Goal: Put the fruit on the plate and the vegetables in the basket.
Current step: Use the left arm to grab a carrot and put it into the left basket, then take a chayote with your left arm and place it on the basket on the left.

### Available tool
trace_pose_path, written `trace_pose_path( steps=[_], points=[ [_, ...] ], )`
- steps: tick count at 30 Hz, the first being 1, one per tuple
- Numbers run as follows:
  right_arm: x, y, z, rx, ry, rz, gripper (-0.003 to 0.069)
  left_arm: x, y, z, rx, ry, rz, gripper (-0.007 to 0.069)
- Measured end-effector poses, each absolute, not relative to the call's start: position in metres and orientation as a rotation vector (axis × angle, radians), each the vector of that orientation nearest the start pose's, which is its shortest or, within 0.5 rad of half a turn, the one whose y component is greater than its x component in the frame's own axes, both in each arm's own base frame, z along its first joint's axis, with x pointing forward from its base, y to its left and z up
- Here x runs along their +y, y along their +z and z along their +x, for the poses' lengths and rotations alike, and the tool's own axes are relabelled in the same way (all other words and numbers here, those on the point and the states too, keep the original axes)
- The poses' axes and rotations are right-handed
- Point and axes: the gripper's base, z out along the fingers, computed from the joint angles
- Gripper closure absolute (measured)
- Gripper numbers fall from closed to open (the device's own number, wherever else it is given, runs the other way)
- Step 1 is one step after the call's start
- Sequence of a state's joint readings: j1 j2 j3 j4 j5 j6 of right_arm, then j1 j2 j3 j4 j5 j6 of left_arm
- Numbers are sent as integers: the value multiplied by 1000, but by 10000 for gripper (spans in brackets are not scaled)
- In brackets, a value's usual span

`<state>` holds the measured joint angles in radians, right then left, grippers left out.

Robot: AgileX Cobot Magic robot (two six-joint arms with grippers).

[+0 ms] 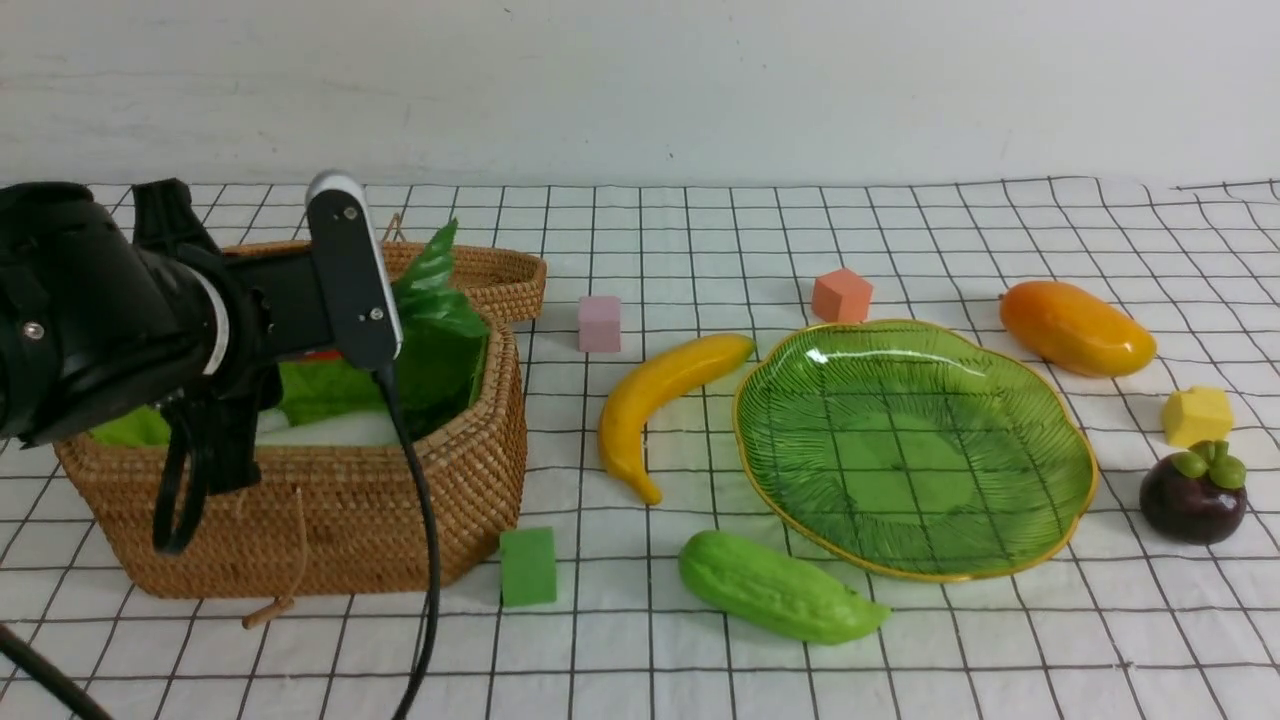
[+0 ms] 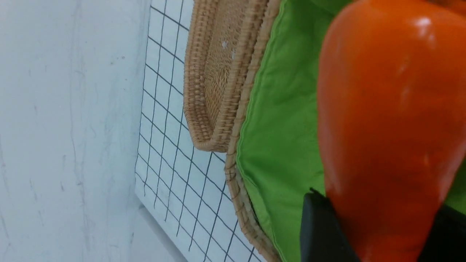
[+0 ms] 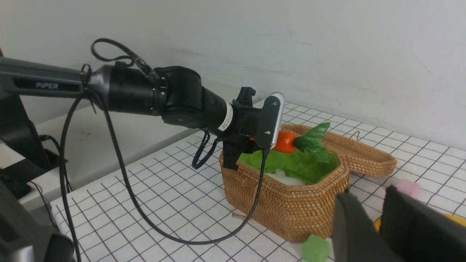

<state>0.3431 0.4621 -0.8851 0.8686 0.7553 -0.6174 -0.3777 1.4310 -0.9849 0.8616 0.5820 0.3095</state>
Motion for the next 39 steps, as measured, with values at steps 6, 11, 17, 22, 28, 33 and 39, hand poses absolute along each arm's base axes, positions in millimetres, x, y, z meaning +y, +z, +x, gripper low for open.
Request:
trace_pose_path(
  steps=[6,11,17,22,28,33,39],
  points=[
    [62,421,30,1540,779,-643,505,-74,284,296,1894,893,1463,96],
    [63,420,29,1555,781,-666,505,-75,285,296,1985,812,1276,-10],
    [58,419,12,1755,764,-758,503,-112,294,265,2172,387,849,201],
    [48,417,3,1913,650,-787,498,-169,295,228,2347,14,789,534],
    [44,412,2,1971,602,-787,497,-219,294,223,2453,-101,1064,621],
    [44,412,2,1973,605,-783,495,-253,274,247,2279,-63,1518,448],
    [44,412,2,1986,617,-758,491,-276,242,267,1946,6,1845,166]
  ],
)
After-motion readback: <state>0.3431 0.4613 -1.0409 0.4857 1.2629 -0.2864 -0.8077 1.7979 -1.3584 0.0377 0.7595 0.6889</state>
